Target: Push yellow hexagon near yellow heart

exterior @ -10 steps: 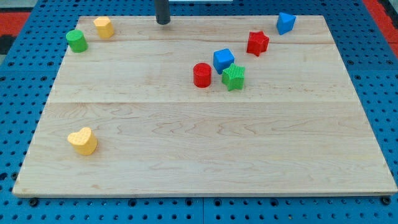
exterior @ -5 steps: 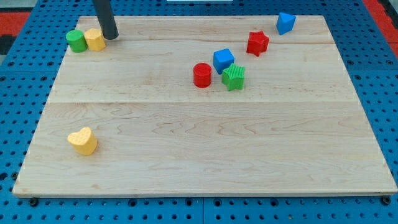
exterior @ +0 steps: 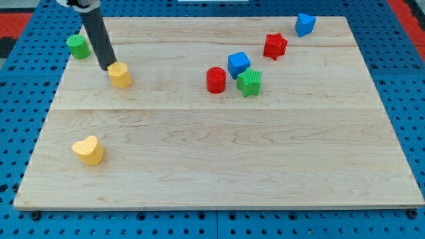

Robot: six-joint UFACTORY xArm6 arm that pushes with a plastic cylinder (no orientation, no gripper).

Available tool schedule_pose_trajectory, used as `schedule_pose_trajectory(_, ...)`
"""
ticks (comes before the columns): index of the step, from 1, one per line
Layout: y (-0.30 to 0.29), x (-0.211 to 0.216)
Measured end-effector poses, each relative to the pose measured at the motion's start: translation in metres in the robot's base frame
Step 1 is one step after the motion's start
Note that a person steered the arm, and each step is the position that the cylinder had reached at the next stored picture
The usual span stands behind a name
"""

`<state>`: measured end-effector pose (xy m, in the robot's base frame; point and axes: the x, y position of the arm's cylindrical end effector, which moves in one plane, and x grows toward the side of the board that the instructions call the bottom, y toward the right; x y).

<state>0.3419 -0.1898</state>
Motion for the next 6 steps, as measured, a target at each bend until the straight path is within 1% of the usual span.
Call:
schedule_pose_trajectory(1,0.042,-0.013)
schedule_pose_trajectory(2,0.010,0.001)
schedule_pose_trajectory(3,0.031,-0.002)
schedule_pose_trajectory(5,0.020,0.076)
schedule_pose_trajectory(6,-0.017,0.048)
